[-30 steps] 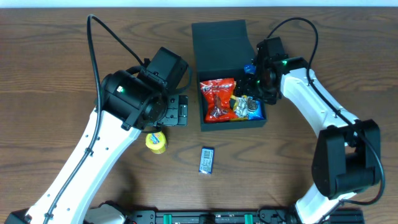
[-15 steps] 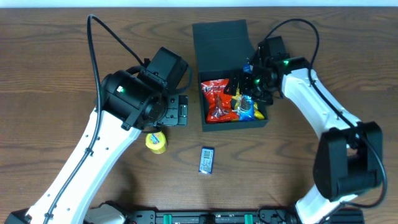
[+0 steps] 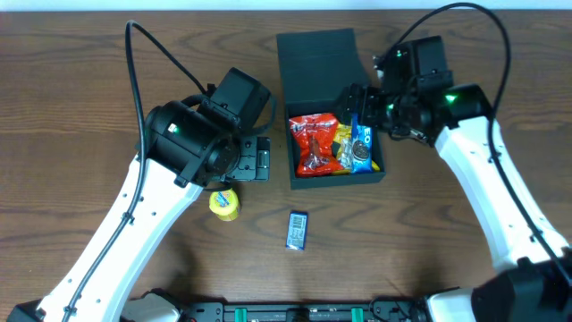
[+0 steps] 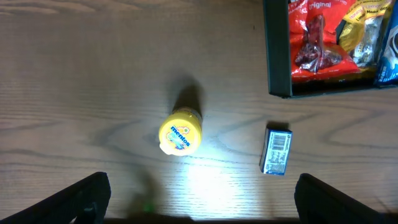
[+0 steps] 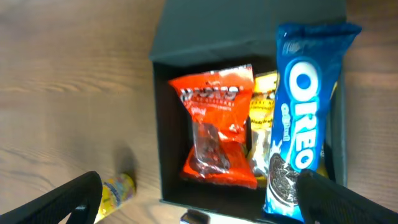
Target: Pack container
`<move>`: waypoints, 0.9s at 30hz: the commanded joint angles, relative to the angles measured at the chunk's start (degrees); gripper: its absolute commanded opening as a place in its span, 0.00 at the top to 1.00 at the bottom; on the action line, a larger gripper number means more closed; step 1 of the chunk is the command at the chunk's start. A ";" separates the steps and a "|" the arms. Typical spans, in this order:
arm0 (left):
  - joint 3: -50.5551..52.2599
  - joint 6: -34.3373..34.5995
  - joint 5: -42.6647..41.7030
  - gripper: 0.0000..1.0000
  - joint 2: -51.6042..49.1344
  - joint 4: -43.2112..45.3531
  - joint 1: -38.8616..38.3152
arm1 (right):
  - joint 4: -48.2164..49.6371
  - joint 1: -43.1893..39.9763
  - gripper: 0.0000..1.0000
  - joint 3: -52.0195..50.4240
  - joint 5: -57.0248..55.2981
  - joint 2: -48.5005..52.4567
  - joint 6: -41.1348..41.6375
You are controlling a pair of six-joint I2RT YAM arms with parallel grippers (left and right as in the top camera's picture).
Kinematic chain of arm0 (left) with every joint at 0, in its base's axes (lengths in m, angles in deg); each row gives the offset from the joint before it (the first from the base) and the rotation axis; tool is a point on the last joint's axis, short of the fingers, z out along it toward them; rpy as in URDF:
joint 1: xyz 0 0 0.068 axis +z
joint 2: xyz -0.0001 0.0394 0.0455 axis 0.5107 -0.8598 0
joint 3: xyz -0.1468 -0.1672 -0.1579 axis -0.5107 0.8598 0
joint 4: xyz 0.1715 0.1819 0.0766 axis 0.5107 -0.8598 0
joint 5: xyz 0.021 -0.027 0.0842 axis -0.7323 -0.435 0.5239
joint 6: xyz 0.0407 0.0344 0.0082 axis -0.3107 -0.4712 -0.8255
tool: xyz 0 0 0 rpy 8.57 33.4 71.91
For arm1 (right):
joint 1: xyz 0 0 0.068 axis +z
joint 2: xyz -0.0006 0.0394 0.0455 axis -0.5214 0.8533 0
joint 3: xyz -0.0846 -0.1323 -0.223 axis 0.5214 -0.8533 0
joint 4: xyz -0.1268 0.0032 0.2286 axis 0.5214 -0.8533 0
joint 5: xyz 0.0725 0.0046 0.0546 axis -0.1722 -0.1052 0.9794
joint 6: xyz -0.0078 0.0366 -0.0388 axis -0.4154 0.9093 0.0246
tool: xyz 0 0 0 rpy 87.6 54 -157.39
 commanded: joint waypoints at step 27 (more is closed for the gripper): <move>-0.83 -0.83 -0.22 0.05 0.66 -0.15 0.02 | -9.70 8.37 0.01 -0.50 -10.51 13.03 -3.93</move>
